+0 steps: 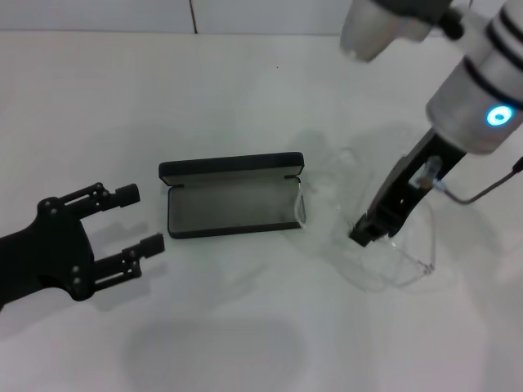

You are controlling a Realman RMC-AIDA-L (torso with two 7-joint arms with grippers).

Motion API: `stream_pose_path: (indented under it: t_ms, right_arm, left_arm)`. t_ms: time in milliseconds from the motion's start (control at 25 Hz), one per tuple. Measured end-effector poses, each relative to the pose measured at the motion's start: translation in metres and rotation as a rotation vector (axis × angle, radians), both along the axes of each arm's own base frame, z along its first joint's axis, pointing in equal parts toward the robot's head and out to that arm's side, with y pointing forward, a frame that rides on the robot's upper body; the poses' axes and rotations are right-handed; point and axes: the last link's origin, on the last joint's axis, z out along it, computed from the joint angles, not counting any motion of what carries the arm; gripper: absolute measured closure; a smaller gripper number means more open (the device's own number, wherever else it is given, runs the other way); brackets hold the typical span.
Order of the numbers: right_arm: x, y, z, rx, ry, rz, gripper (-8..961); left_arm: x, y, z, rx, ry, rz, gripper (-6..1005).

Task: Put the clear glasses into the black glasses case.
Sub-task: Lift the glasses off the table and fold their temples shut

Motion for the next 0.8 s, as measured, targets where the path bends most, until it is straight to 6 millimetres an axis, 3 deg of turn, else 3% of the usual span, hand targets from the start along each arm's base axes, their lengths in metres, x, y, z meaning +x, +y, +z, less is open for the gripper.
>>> stream_pose_path:
  t_ms: [280,520,560,640,800]
  right_arm:
    - [-0.006,-0.001,0.037,0.058,0.233,0.090,891]
    - [0.004,-0.006,0.061,0.077,0.440,0.128,891]
    - [0.016,-0.010,0.073,0.095,0.540,0.151,891]
    - [0.022,-0.013,0.078,0.104,0.589,0.170,891]
    - [0.039,-0.025,0.084,0.099,0.718,0.243,891]
  left_arm:
    - [0.003,0.004,0.011,0.063,-0.055,0.004,330]
    - [0.014,0.004,0.022,0.105,-0.126,-0.052,387]
    - [0.017,0.005,0.024,0.119,-0.142,-0.066,396]
    - [0.023,0.009,0.028,0.138,-0.169,-0.094,415]
    - [0.038,0.019,0.032,0.143,-0.208,-0.158,555]
